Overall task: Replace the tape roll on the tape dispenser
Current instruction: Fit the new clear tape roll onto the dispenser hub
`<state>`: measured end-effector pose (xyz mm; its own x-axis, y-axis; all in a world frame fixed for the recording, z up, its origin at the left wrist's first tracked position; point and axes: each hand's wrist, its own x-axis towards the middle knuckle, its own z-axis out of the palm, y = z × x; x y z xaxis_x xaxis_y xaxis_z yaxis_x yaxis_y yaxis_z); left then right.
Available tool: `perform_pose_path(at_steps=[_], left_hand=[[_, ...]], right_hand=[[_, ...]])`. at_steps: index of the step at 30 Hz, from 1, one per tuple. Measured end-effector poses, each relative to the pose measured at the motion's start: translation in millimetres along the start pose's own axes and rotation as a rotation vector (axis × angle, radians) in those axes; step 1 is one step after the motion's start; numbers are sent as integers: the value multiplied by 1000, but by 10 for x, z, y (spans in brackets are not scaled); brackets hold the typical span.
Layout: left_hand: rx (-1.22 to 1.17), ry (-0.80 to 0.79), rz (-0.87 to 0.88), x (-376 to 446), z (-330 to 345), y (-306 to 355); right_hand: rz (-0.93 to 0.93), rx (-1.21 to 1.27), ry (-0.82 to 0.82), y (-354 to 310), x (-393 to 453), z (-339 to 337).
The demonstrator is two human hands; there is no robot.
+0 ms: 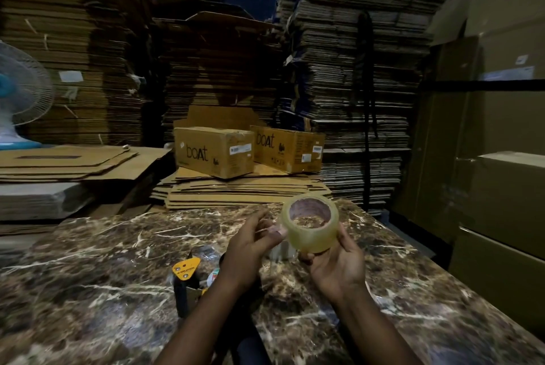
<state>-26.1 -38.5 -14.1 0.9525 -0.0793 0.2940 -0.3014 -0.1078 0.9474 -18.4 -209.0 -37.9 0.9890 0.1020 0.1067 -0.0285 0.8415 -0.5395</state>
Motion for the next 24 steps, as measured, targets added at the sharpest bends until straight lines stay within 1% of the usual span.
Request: perform_pose_path(at_steps=[3,4,7,8,10,12,15,19,21,22,24], left_hand=[[216,46,107,-37,22,-12],[251,73,133,-35,26,-18],[247,127,194,-42,0,3],[282,135,243,-50,-12,22],[427,120,359,-74,-11,66],[554,105,438,-100,28,95],[610,113,448,-93,37,84],[514,122,397,-57,-11,79],[493,138,388,-50,-24,72],[478,147,385,-47,-37,70],[459,151,386,-42,-88,79]], right_hand=[[21,-6,-1,29,19,-24],[25,-1,-18,38,22,-25],[54,41,-84,59,10,2],[63,50,-99,67,2,14],[73,62,-125,83,-9,24],[80,101,-171,92,-29,54],[73,140,-187,97,-34,78],[117,140,-199,116,-25,88],[87,45,-168,128,-29,122],[34,-87,-130,139,-33,136],[-156,-481,15,159,-15,132]])
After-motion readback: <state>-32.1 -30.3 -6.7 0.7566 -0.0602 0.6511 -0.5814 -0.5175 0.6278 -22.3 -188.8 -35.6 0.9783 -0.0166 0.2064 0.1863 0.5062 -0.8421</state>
